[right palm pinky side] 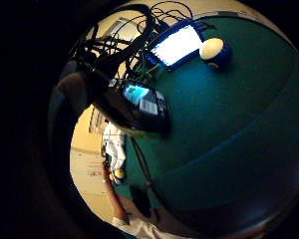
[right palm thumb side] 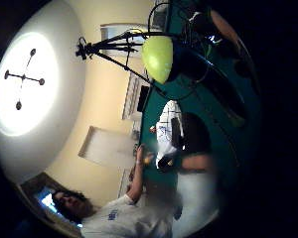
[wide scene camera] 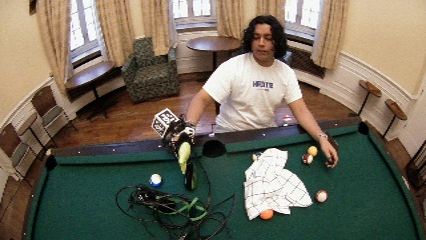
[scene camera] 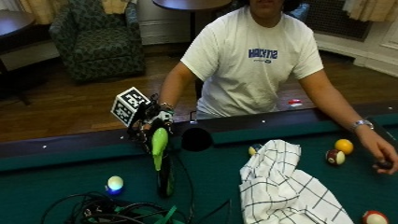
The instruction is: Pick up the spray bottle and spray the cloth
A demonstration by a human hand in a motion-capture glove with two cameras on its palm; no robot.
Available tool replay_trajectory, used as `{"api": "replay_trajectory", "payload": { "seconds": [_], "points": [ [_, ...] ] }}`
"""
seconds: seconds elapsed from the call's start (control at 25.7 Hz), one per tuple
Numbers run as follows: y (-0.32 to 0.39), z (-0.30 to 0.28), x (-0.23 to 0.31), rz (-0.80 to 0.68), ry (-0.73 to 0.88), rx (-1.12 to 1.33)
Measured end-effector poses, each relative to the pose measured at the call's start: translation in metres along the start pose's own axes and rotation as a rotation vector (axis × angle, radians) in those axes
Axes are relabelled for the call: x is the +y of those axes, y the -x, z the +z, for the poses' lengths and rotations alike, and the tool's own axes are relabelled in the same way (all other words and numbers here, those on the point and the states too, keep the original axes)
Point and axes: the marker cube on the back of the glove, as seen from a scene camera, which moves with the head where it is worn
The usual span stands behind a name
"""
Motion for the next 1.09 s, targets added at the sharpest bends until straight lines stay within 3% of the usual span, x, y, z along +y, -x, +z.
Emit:
{"api": "replay_trajectory", "payload": {
  "seconds": [0.55,1.09],
  "points": [
    [0.018,0.032,-0.041,0.070,-0.057,-0.022],
    [0.006,0.025,-0.034,0.053,-0.122,-0.018]
  ]
}}
